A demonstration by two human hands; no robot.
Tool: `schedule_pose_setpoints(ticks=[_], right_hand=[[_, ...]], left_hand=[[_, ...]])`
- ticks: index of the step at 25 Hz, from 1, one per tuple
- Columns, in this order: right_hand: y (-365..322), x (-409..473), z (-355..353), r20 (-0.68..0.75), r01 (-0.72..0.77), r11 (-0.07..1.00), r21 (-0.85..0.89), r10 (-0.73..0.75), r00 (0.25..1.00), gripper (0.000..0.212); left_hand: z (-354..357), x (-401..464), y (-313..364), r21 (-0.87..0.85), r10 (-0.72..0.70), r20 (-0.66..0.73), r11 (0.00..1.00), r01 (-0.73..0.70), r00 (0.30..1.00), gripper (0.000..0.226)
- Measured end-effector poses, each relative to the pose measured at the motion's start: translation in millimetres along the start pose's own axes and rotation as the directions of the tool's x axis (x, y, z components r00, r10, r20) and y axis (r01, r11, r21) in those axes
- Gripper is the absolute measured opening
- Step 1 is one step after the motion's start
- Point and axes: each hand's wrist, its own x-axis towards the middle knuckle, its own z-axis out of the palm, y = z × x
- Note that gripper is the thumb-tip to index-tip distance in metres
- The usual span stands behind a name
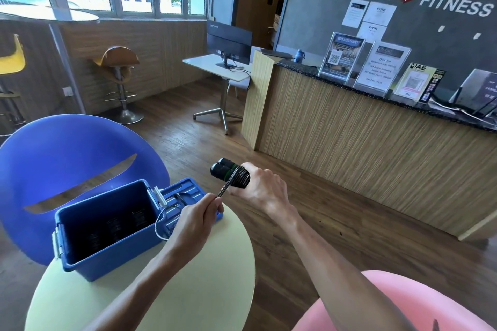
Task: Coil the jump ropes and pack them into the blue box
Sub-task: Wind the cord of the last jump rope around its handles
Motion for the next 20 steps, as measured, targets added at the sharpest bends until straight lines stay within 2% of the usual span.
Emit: schedule_pose_setpoints(ticks=[2, 4, 7, 10, 12, 13, 15, 17, 20], right_hand=[[-3.0, -2.1, 2.7, 0.032, 0.020, 0.999, 0.048, -0.022, 0.999, 0.049], [-6.6, -3.3, -1.2, 0.074, 0.039, 0.994, 0.101, -0.046, 0.996, 0.045], [-10.1, -5.8, -9.0, 0.173, 0.105, 0.984, 0.143, -0.130, 0.976, 0.044], [-9.1, -7.3, -7.1, 0.294, 0.132, 0.961, 0.243, -0.203, 0.934, 0.044], [-4.4, -7.9, -5.7, 0.333, 0.135, 0.920, 0.367, -0.265, 0.905, 0.042], [-3.1, -8.8, -7.5, 0.346, 0.135, 0.891, 0.433, -0.303, 0.888, 0.038], [-3.9, -11.0, -14.0, 0.398, 0.126, 0.849, 0.513, -0.365, 0.842, 0.029], [-5.3, -14.8, -19.4, 0.491, 0.086, 0.847, 0.524, -0.383, 0.783, 0.025], [-10.7, -19.4, -22.8, 0.618, 0.005, 0.867, 0.498, -0.359, 0.699, 0.034]], left_hand=[[-4.1, 0.7, -3.5, -0.003, -0.017, 0.076, 1.000, 0.018, 0.997, 0.028], [-11.3, 4.1, -20.7, 0.082, -0.017, 0.167, 0.997, 0.003, 0.986, 0.027], [-26.8, 18.2, -39.2, 0.248, 0.101, 0.240, 0.955, -0.161, 0.966, 0.025], [-41.6, 35.3, -40.7, 0.341, 0.272, 0.278, 0.868, -0.359, 0.921, 0.042], [-46.4, 39.9, -31.8, 0.394, 0.387, 0.269, 0.792, -0.467, 0.882, 0.049], [-47.6, 41.0, -27.6, 0.403, 0.413, 0.267, 0.773, -0.490, 0.871, 0.050], [-52.9, 46.8, -24.8, 0.386, 0.345, 0.326, 0.801, -0.457, 0.880, 0.051], [-58.4, 55.0, -27.8, 0.409, 0.355, 0.439, 0.738, -0.536, 0.825, 0.037], [-67.8, 68.9, -24.5, 0.460, 0.466, 0.527, 0.547, -0.700, 0.711, 0.012]])
